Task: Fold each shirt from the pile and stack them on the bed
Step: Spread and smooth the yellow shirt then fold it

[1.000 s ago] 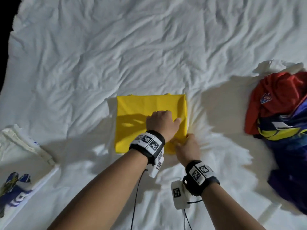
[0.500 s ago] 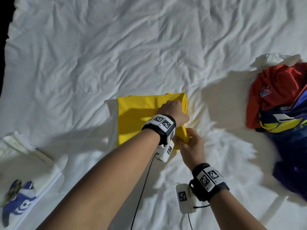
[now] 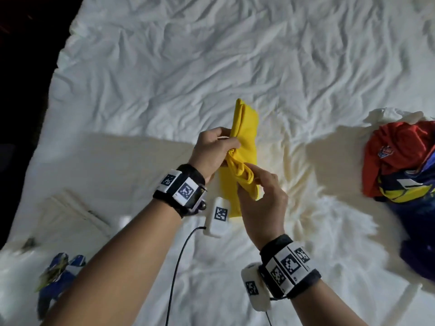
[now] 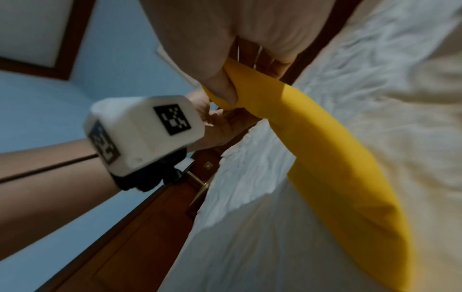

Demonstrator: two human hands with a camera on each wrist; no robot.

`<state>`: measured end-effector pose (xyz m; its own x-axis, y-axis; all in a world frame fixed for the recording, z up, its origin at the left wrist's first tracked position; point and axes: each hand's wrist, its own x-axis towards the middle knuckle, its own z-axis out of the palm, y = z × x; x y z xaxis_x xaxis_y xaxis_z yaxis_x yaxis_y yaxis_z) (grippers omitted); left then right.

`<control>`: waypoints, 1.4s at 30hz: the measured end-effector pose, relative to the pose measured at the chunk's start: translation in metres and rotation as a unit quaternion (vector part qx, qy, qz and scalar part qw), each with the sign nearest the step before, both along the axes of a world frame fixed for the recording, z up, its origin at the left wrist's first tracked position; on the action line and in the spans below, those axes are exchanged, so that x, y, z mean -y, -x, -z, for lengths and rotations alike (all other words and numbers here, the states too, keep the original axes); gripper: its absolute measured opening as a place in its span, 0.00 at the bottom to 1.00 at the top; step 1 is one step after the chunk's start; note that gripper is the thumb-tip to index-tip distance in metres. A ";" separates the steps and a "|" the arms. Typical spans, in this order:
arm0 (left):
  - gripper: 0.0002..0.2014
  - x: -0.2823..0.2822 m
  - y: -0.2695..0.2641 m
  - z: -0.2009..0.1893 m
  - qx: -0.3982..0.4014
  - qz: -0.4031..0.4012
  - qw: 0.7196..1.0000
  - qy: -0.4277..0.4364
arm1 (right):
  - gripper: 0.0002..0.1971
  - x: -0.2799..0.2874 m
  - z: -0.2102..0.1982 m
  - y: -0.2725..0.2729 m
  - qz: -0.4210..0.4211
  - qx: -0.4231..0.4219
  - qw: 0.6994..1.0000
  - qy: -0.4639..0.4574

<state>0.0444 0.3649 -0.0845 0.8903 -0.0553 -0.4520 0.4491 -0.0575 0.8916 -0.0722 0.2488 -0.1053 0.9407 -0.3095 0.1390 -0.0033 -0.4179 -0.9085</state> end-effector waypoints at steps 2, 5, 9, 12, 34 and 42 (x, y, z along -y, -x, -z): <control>0.04 -0.039 0.007 0.002 -0.016 -0.037 0.999 0.025 | 0.23 -0.031 -0.003 0.000 -0.060 0.013 0.998 0.033; 0.11 -0.105 0.020 0.021 -0.053 -0.083 0.995 0.022 | 0.22 -0.071 0.003 0.005 -0.177 -0.026 0.983 0.052; 0.09 -0.185 0.046 0.066 -0.131 -0.144 0.980 -0.045 | 0.23 -0.083 0.032 0.006 -0.193 -0.077 0.978 0.036; 0.13 -0.216 0.065 0.097 -0.196 -0.190 0.957 -0.094 | 0.29 -0.064 0.067 -0.009 -0.075 -0.240 0.966 0.056; 0.21 -0.180 0.150 0.119 -0.186 -0.040 0.904 -0.383 | 0.26 -0.024 0.116 -0.001 0.014 -0.411 0.906 -0.097; 0.22 -0.189 0.106 0.135 -0.098 -0.111 0.931 -0.335 | 0.12 -0.032 0.118 -0.045 -0.012 -0.347 0.936 -0.061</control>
<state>-0.0612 0.5540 -0.2196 0.7437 0.4718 -0.4735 0.6657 -0.4580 0.5891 -0.0267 0.2807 -0.2236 0.7975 -0.2615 -0.5437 -0.6030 -0.3179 -0.7316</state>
